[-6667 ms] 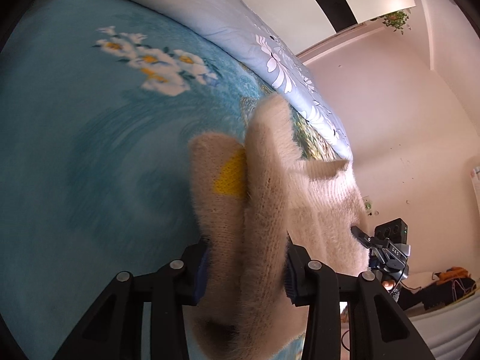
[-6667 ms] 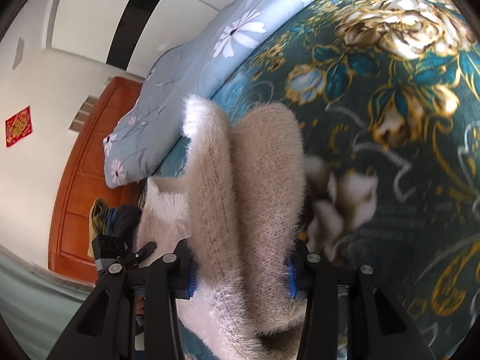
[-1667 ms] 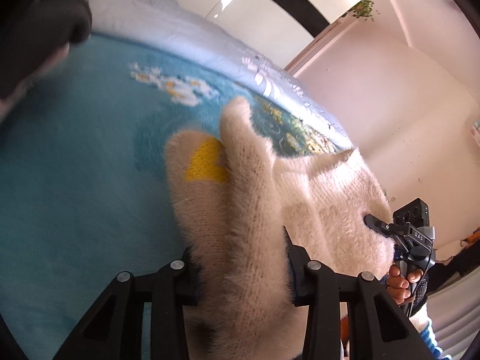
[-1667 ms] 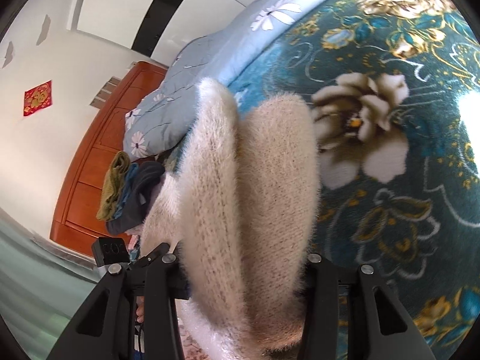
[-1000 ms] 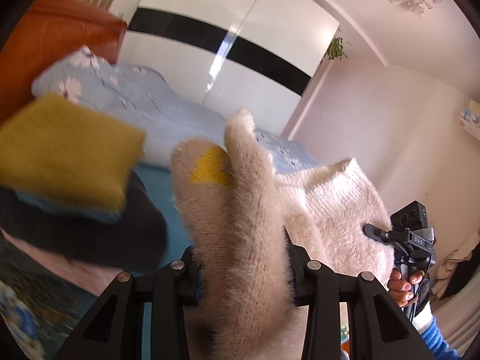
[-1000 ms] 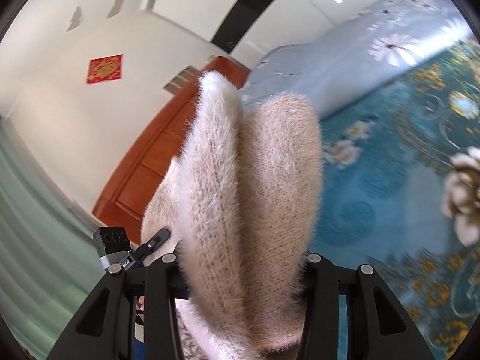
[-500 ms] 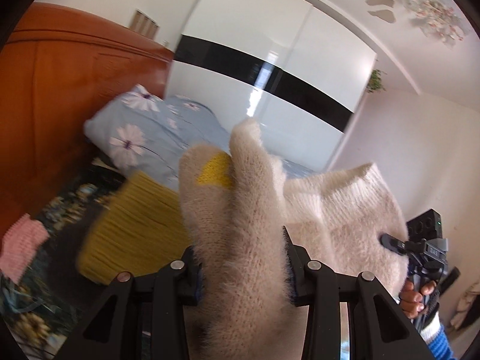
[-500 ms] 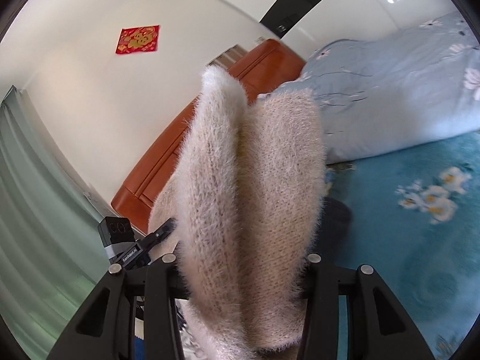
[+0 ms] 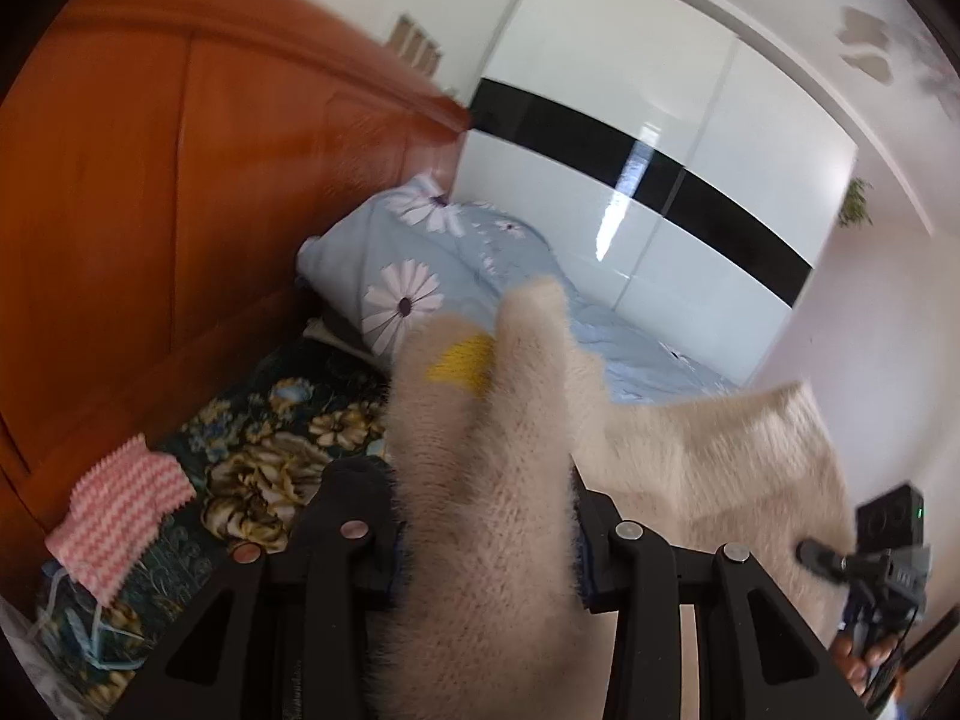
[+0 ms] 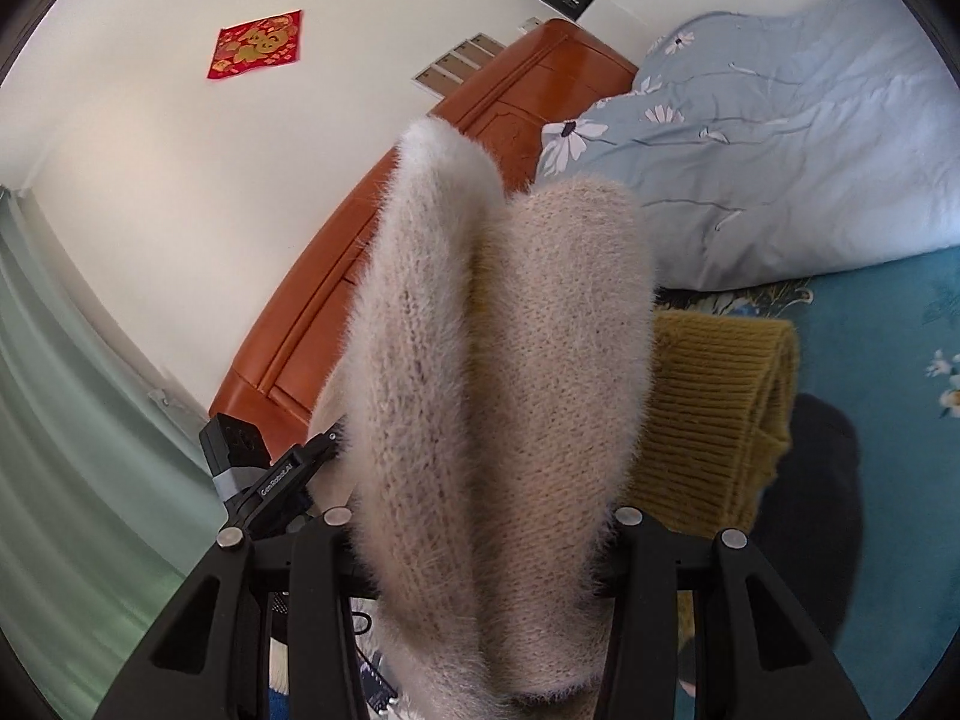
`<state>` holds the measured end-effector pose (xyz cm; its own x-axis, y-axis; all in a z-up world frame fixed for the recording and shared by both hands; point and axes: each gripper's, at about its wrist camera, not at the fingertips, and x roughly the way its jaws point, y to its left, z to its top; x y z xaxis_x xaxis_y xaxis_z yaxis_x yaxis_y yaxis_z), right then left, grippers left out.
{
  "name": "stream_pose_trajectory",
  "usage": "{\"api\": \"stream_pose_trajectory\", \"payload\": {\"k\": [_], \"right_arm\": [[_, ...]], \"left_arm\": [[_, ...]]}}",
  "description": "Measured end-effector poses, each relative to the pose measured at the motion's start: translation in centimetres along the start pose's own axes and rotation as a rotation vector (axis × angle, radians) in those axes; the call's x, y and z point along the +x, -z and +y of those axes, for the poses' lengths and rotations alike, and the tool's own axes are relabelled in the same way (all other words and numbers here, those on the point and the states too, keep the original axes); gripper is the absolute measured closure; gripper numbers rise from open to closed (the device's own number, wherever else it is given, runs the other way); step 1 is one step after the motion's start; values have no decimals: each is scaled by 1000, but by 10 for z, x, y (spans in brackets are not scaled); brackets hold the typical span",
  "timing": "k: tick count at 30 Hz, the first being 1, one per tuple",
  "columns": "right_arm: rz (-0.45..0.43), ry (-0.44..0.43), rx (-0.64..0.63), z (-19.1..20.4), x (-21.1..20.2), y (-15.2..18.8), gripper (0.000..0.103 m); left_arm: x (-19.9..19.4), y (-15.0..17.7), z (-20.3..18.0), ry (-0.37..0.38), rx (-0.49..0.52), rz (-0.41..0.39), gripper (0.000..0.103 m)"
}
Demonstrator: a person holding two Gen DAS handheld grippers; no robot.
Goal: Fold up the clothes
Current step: 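Carry the folded sweater with both grippers toward the clothes pile by the headboard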
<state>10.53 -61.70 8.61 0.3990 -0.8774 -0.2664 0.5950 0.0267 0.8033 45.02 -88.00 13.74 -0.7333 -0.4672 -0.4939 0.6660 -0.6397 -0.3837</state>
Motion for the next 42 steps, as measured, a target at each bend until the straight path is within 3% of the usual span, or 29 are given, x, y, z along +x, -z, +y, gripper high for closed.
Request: {"api": "stream_pose_trajectory", "payload": {"k": [8, 13, 19, 27, 36, 41, 42], "right_arm": [[25, 40, 42, -50, 21, 12, 57], [54, 31, 89, -80, 23, 20, 55], [80, 30, 140, -103, 23, 28, 55], [87, 45, 153, -112, 14, 30, 55], [43, -22, 49, -84, -4, 14, 57], [11, -41, -2, -70, -10, -6, 58], [18, -32, 8, -75, -8, -5, 58]], "left_arm": [[32, 21, 29, -21, -42, 42, 56], [42, 29, 29, -39, -50, 54, 48], [53, 38, 29, -60, -59, 70, 46], [42, 35, 21, -62, -53, 4, 46], [20, 26, 8, -53, -40, -102, 60], [28, 19, 20, -52, -105, -104, 60], [39, 22, 25, -77, -115, -68, 60]]}}
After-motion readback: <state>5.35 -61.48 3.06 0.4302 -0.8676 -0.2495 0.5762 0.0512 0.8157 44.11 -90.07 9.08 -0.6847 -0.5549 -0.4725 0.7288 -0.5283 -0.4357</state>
